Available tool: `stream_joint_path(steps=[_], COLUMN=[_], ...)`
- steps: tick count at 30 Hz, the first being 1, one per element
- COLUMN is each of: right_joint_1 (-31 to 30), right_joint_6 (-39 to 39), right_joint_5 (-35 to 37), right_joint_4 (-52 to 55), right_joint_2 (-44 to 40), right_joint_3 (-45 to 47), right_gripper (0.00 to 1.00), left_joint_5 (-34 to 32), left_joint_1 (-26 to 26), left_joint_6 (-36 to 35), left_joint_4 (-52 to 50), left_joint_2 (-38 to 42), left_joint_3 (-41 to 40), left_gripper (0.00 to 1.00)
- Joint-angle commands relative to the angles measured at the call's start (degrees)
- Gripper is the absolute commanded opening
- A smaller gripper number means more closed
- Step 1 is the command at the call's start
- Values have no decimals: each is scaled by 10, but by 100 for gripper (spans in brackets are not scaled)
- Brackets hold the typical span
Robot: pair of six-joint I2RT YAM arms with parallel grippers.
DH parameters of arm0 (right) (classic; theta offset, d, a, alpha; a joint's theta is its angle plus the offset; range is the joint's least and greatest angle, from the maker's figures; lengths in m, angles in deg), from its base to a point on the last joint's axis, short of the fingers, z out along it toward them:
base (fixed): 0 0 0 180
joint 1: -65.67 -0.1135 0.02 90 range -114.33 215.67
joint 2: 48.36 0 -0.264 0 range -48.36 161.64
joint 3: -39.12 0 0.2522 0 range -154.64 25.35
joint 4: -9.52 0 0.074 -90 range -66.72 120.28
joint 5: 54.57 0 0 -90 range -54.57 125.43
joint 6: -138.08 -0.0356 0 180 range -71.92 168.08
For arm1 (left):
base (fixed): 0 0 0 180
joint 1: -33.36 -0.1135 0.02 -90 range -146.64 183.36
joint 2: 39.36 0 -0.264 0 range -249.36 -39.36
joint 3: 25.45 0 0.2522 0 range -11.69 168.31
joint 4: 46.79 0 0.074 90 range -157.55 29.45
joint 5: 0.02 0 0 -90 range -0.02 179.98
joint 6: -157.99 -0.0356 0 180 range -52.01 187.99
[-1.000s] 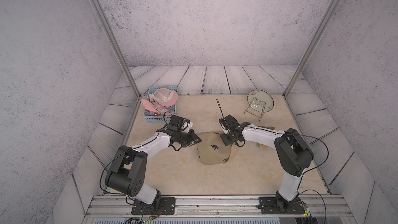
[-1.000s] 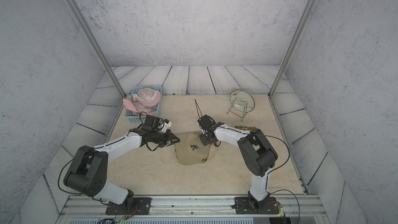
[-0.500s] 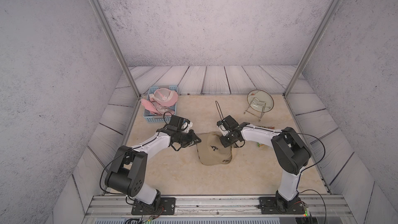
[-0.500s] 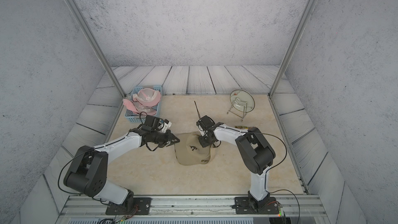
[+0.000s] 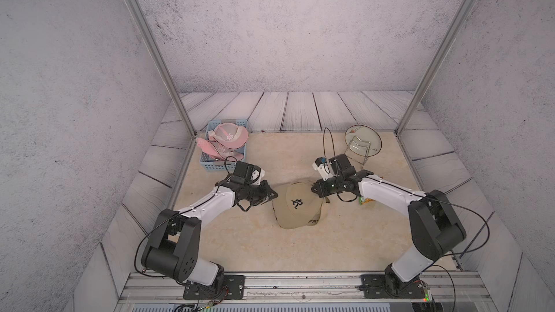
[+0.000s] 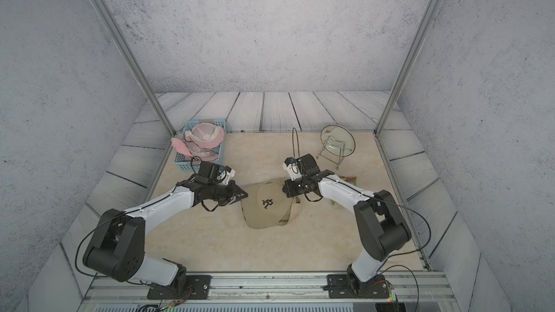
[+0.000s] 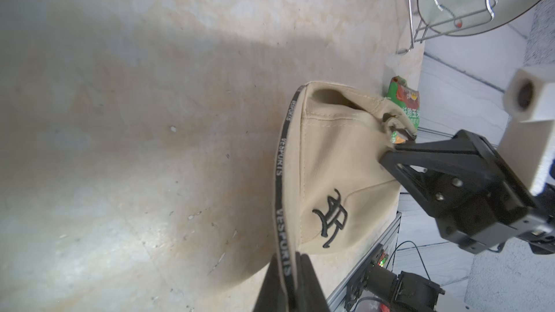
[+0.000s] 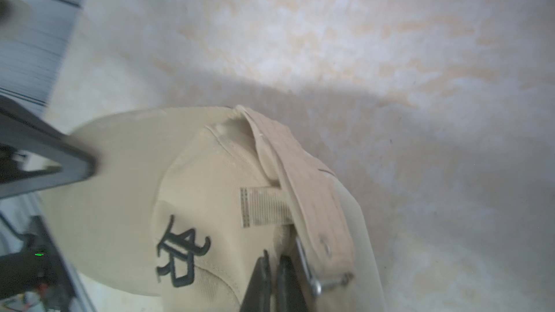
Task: Turn the baseball cap inside out
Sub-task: Turn over the baseball cap.
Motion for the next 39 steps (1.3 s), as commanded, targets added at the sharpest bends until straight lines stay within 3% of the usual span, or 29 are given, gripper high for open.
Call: stream_joint_path(steps=[1,5,8,15,18,23,29,34,39], right_joint_1=[45,75,75,69,60,-1,-92,-151,-192], right_joint_6=[-62,-101,-96,-53,3,117,199,240,296], right_joint_5=[-55,36,41,-8,-17,-5,61,140,172], right_joint_4=[-65,-64,-54,-72,-113,-224,-350,-447,-458], right_joint_2=[-52,-72,-72,-125,-172,-259,-318,-327,-300], right_joint_3=[44,69,70,92,124,218,304,338,328], right_gripper=[0,0,1,37,45,52,58,61,63], left_joint_5=[-67,-55,-13,27,-11,-140,-189,-219,-236], left_joint_1=[-25,-32,-32,-14,-2,21,31,61,85], left_joint_6=[5,11,24,117,197,335,504,585,625], left_joint_4=[-9,-2,19,89,103,39,33,9,13], left_joint_2=[24,44,52,105,138,202,235,237,231], left_joint_3=[-17,-27,-27,-28,-23,5,3,3,-5], left_gripper=[0,0,0,0,0,0,0,0,0])
